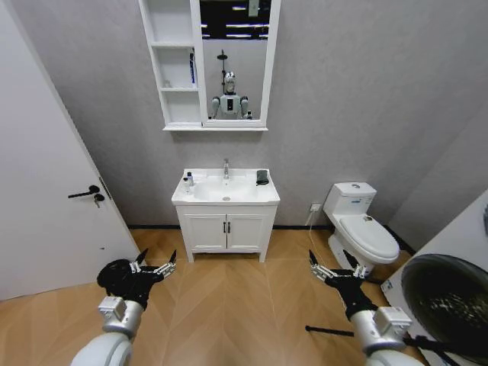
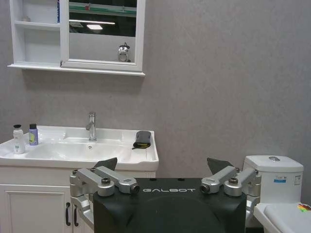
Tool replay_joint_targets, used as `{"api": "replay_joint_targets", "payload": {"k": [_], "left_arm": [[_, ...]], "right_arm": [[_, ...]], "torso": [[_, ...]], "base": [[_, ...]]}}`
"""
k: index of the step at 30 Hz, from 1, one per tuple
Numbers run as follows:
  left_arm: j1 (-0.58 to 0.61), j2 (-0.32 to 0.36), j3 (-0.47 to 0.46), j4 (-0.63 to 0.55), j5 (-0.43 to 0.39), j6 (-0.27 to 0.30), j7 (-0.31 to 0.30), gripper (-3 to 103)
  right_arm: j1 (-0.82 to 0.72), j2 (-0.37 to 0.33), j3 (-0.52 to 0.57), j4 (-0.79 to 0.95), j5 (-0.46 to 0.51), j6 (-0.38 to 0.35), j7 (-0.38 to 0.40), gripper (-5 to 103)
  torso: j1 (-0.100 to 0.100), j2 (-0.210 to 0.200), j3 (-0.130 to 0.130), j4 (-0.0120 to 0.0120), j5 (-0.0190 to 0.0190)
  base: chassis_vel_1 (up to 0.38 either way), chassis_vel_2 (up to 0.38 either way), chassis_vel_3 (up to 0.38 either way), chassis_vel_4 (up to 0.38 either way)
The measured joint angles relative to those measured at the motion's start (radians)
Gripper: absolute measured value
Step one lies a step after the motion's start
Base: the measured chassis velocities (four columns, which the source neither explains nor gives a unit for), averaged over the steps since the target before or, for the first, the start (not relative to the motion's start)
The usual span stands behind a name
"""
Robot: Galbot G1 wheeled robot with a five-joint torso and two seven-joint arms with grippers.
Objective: Move facial cleanser and shampoo from washbasin to cabinet, then wipe washbasin with towel.
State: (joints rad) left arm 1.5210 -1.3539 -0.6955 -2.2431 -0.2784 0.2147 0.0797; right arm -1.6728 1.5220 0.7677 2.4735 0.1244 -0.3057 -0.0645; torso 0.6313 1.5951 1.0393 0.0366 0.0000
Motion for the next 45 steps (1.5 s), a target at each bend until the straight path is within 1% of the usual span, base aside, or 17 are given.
{"api": "replay_joint_targets", "payload": {"k": [24, 36, 43, 44, 45], "left_arm": [[0.008, -0.005, -0.006, -0.003, 0.011, -0.004, 0.004, 100], [0.012, -0.01, -0.006, -0.005, 0.017, -0.01, 0.012, 100], [0.015, -0.017, -0.006, -0.005, 0.022, -0.014, 0.015, 100], [0.016, -0.017, -0.006, -0.005, 0.023, -0.015, 0.016, 100], [0.017, -0.018, -0.007, -0.005, 0.023, -0.016, 0.017, 100]], "right_arm": [[-0.005, 0.0, 0.007, 0.009, -0.005, -0.002, -0.007, 100], [-0.021, 0.002, 0.021, -0.002, -0.004, 0.031, -0.07, 100], [-0.026, 0.003, 0.022, -0.008, -0.004, 0.043, -0.081, 100], [-0.028, 0.003, 0.022, -0.008, -0.004, 0.044, -0.082, 100], [-0.03, 0.003, 0.022, -0.008, -0.003, 0.047, -0.082, 100]], "torso": [[0.0, 0.0, 0.0, 0.0, 0.0], [0.0, 0.0, 0.0, 0.0, 0.0], [0.0, 0.0, 0.0, 0.0002, 0.0003], [0.0, 0.0, 0.0, 0.0, -0.0004], [0.0, 0.0, 0.0, -0.0001, 0.0001]], "base": [[0.0, 0.0, 0.0, 0.0], [-0.029, 0.026, 0.03, -0.028], [-0.168, 0.158, 0.181, -0.167], [-0.238, 0.212, 0.229, -0.22], [-0.238, 0.233, 0.239, -0.22]]}}
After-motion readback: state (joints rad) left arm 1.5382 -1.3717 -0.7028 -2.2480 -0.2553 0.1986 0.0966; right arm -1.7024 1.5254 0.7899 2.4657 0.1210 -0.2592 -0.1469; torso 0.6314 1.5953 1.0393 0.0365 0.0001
